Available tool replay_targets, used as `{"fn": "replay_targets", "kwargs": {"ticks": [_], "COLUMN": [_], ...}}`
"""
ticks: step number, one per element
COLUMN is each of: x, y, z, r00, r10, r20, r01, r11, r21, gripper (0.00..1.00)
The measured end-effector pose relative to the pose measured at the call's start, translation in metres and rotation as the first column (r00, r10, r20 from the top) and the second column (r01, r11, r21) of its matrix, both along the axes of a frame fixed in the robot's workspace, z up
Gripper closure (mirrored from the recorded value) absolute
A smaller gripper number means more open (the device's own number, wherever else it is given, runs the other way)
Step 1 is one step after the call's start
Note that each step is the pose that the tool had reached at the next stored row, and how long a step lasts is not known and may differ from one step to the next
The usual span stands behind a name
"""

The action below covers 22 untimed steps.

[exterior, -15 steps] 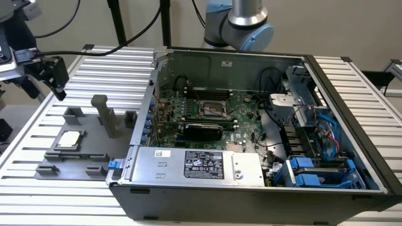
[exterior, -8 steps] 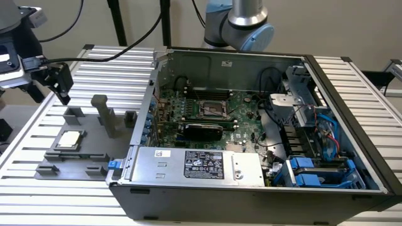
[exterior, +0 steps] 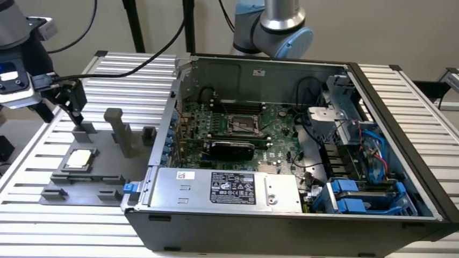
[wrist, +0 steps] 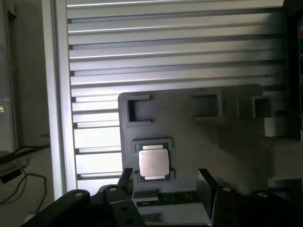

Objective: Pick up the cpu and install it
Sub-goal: 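Pick up the cpu and move it towards the insertion slot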

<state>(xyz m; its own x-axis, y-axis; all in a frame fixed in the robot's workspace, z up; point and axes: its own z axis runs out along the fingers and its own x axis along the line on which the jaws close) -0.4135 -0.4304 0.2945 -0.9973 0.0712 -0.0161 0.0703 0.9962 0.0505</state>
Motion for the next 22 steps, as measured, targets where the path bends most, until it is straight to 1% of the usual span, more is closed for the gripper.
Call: {"fn": "replay_targets", "kwargs": {"ticks": [6, 15, 16, 18, 19, 22], "x": [0.000, 0.000, 0.000, 0.000, -0.001, -0.002], "y": [-0.0014, -0.0080, -0.0087, -0.0099, -0.0104, -0.0115], "z": [-0.0109, -0.0273, -0.0291, -0.0327, -0.0346, -0.0399], "r00": [1.0000, 1.0000, 1.0000, 1.0000, 1.0000, 1.0000], "r10": [0.000, 0.001, 0.001, 0.002, 0.002, 0.006], "r20": [-0.0017, -0.0051, -0.0055, -0.0059, -0.0060, -0.0061], "r01": [0.000, -0.001, -0.001, -0.002, -0.002, -0.006], "r11": [1.0000, 1.0000, 1.0000, 1.0000, 1.0000, 1.0000], "r21": [0.0001, 0.0000, 0.0000, 0.0000, 0.0000, 0.0000], "gripper": [0.35, 0.35, 0.33, 0.33, 0.27, 0.27]}}
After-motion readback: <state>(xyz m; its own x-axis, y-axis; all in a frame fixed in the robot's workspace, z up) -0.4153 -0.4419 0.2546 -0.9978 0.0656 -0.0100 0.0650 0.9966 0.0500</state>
